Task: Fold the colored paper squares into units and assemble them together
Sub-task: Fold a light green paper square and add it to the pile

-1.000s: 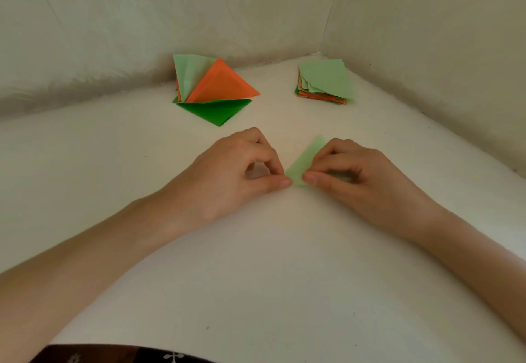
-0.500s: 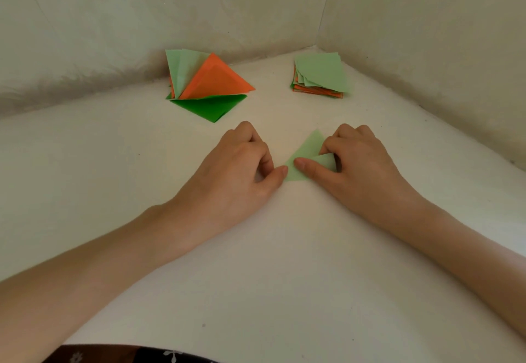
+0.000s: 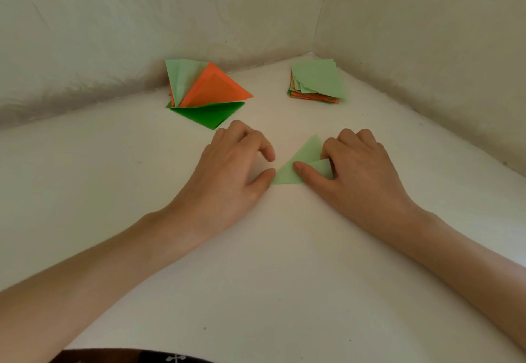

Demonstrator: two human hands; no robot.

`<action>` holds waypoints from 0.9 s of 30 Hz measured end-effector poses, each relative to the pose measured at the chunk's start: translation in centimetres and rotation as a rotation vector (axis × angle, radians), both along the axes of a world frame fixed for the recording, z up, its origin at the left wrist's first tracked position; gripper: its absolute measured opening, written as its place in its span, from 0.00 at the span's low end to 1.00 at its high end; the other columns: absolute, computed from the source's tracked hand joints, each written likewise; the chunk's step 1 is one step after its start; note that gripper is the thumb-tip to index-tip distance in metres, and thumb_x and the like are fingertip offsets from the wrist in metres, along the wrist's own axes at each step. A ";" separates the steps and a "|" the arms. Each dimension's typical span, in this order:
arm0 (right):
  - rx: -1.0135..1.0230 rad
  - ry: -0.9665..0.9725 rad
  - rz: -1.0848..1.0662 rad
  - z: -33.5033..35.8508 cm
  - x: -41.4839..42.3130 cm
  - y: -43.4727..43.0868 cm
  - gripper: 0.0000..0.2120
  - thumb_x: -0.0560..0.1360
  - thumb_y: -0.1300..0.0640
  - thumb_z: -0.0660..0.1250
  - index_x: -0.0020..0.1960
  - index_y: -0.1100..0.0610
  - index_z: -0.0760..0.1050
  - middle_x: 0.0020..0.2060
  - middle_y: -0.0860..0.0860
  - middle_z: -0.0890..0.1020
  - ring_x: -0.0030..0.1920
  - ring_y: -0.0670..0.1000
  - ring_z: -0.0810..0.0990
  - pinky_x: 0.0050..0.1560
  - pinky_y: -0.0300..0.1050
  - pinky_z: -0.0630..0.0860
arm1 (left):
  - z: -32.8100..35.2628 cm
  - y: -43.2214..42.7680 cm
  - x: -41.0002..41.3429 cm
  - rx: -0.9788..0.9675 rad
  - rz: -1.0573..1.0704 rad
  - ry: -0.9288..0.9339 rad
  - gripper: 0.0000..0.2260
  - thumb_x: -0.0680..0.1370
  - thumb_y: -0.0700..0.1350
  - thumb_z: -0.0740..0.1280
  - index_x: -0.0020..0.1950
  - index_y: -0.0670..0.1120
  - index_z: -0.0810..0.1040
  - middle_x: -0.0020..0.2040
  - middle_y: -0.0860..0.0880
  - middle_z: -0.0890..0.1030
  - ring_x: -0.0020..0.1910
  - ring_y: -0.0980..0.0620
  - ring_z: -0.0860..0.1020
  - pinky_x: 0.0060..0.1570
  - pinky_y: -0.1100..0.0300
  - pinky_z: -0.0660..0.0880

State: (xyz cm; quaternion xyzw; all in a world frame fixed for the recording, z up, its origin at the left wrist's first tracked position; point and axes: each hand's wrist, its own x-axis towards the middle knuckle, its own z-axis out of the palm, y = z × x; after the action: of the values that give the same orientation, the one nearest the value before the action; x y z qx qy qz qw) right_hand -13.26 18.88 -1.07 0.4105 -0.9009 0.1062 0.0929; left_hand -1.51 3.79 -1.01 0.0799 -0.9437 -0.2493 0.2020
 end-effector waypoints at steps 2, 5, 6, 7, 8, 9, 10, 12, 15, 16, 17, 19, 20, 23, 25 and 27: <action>-0.031 0.033 0.005 -0.3 -0.1 0.0 0.22 0.71 0.33 0.50 0.40 0.53 0.63 0.38 0.47 0.64 0.43 0.50 0.60 0.44 0.45 0.58 | -0.2 0.0 0.2 -0.149 -0.166 0.065 0.09 0.75 0.39 0.62 0.48 0.49 0.79 0.48 0.52 0.75 0.48 0.53 0.69 0.47 0.54 0.68; -0.067 0.061 0.006 -0.4 -0.3 0.0 0.23 0.70 0.32 0.47 0.40 0.53 0.63 0.37 0.47 0.65 0.42 0.50 0.61 0.42 0.46 0.59 | -0.3 0.0 0.4 -0.374 -0.261 0.085 0.16 0.73 0.40 0.56 0.48 0.47 0.83 0.43 0.51 0.80 0.45 0.52 0.70 0.42 0.57 0.63; -0.049 0.044 0.010 -0.3 -0.2 0.0 0.23 0.71 0.33 0.47 0.42 0.52 0.63 0.39 0.48 0.66 0.43 0.50 0.62 0.43 0.46 0.61 | -0.3 0.1 0.5 -0.439 -0.263 0.091 0.16 0.73 0.40 0.57 0.49 0.47 0.84 0.42 0.51 0.80 0.44 0.51 0.70 0.41 0.57 0.62; -0.021 0.021 0.019 -0.2 -0.2 0.1 0.21 0.72 0.34 0.48 0.44 0.52 0.63 0.40 0.48 0.67 0.44 0.51 0.63 0.45 0.46 0.62 | -0.2 0.2 0.6 -0.484 -0.260 0.095 0.15 0.73 0.39 0.57 0.49 0.46 0.84 0.41 0.50 0.80 0.44 0.50 0.70 0.41 0.56 0.62; 0.003 -0.002 0.033 0.1 -0.2 0.3 0.20 0.73 0.36 0.48 0.46 0.53 0.64 0.42 0.48 0.67 0.46 0.51 0.63 0.48 0.47 0.63 | -0.2 0.3 0.7 -0.501 -0.255 0.100 0.16 0.72 0.39 0.58 0.49 0.46 0.84 0.40 0.50 0.79 0.43 0.50 0.70 0.41 0.56 0.62; 0.015 -0.026 0.053 0.2 -0.3 0.6 0.18 0.74 0.39 0.48 0.49 0.53 0.65 0.44 0.48 0.67 0.47 0.50 0.63 0.49 0.46 0.63 | -0.2 0.3 0.8 -0.494 -0.251 0.106 0.16 0.72 0.39 0.57 0.48 0.46 0.84 0.39 0.50 0.79 0.43 0.50 0.69 0.40 0.55 0.62; 0.011 -0.053 0.079 0.3 -0.5 0.9 0.17 0.75 0.41 0.49 0.51 0.53 0.66 0.45 0.48 0.67 0.47 0.50 0.62 0.50 0.46 0.63 | -0.1 0.4 0.8 -0.471 -0.250 0.107 0.16 0.72 0.39 0.57 0.48 0.46 0.84 0.38 0.50 0.78 0.42 0.50 0.69 0.40 0.55 0.62; -0.039 -0.101 0.137 0.1 -0.8 1.5 0.13 0.77 0.48 0.51 0.54 0.53 0.68 0.45 0.46 0.65 0.46 0.48 0.59 0.51 0.47 0.64 | -0.1 0.4 0.7 -0.413 -0.254 0.102 0.16 0.73 0.40 0.56 0.48 0.46 0.84 0.38 0.50 0.78 0.42 0.51 0.69 0.40 0.55 0.63; -0.142 -0.197 0.157 0.0 -1.4 2.0 0.09 0.79 0.53 0.55 0.56 0.52 0.71 0.45 0.46 0.67 0.46 0.47 0.61 0.52 0.44 0.64 | -0.1 0.4 0.7 -0.377 -0.262 0.090 0.17 0.74 0.41 0.55 0.49 0.46 0.84 0.39 0.50 0.79 0.43 0.51 0.69 0.41 0.56 0.64; -0.181 -0.242 0.152 0.2 -1.4 2.1 0.09 0.79 0.53 0.56 0.57 0.52 0.72 0.47 0.47 0.69 0.48 0.48 0.62 0.53 0.41 0.63 | -0.1 0.4 0.8 -0.374 -0.262 0.082 0.17 0.74 0.41 0.55 0.49 0.46 0.84 0.40 0.50 0.79 0.43 0.51 0.70 0.41 0.56 0.64; -0.215 -0.276 0.158 0.4 -1.3 2.1 0.10 0.79 0.52 0.58 0.58 0.51 0.72 0.49 0.47 0.71 0.50 0.48 0.63 0.54 0.37 0.62 | -0.1 0.4 0.9 -0.371 -0.260 0.073 0.17 0.74 0.41 0.55 0.49 0.46 0.84 0.41 0.50 0.79 0.44 0.51 0.71 0.41 0.57 0.65; -0.228 -0.291 0.205 0.8 -1.0 2.1 0.12 0.78 0.51 0.60 0.60 0.51 0.74 0.52 0.46 0.72 0.53 0.47 0.63 0.55 0.28 0.59 | -0.1 0.4 1.0 -0.375 -0.254 0.065 0.17 0.74 0.42 0.55 0.49 0.46 0.84 0.44 0.50 0.80 0.45 0.50 0.72 0.42 0.57 0.65; -0.208 -0.293 0.228 1.0 -0.8 2.1 0.12 0.78 0.51 0.62 0.60 0.51 0.75 0.52 0.45 0.72 0.54 0.46 0.63 0.55 0.26 0.58 | -0.1 0.3 1.0 -0.379 -0.254 0.067 0.17 0.75 0.42 0.55 0.49 0.46 0.84 0.45 0.50 0.81 0.46 0.50 0.72 0.42 0.57 0.65; -0.171 -0.342 0.200 1.0 -0.1 1.6 0.13 0.76 0.48 0.64 0.59 0.50 0.76 0.55 0.46 0.71 0.56 0.48 0.63 0.59 0.34 0.60 | 0.0 0.2 1.1 -0.403 -0.256 0.077 0.17 0.75 0.43 0.55 0.49 0.46 0.84 0.45 0.50 0.81 0.47 0.50 0.73 0.43 0.59 0.65; -0.193 -0.328 0.130 0.7 0.5 0.9 0.14 0.75 0.46 0.64 0.59 0.50 0.74 0.55 0.47 0.70 0.55 0.47 0.63 0.60 0.40 0.62 | 0.1 0.3 1.2 -0.415 -0.248 0.080 0.17 0.75 0.43 0.55 0.49 0.45 0.84 0.45 0.49 0.82 0.48 0.50 0.72 0.44 0.59 0.64; -0.181 -0.266 0.080 0.3 0.9 0.5 0.15 0.75 0.45 0.64 0.59 0.49 0.72 0.54 0.45 0.68 0.52 0.45 0.62 0.57 0.41 0.63 | 0.0 0.5 1.4 -0.424 -0.235 0.077 0.17 0.75 0.43 0.56 0.49 0.45 0.84 0.45 0.49 0.83 0.48 0.50 0.72 0.45 0.59 0.63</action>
State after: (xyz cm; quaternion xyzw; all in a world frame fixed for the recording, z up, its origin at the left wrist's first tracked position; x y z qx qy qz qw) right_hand -12.40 19.38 -0.77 0.4184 -0.8749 0.2439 0.0051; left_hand -0.10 4.32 -0.98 -0.0841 -0.9694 -0.0702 0.2198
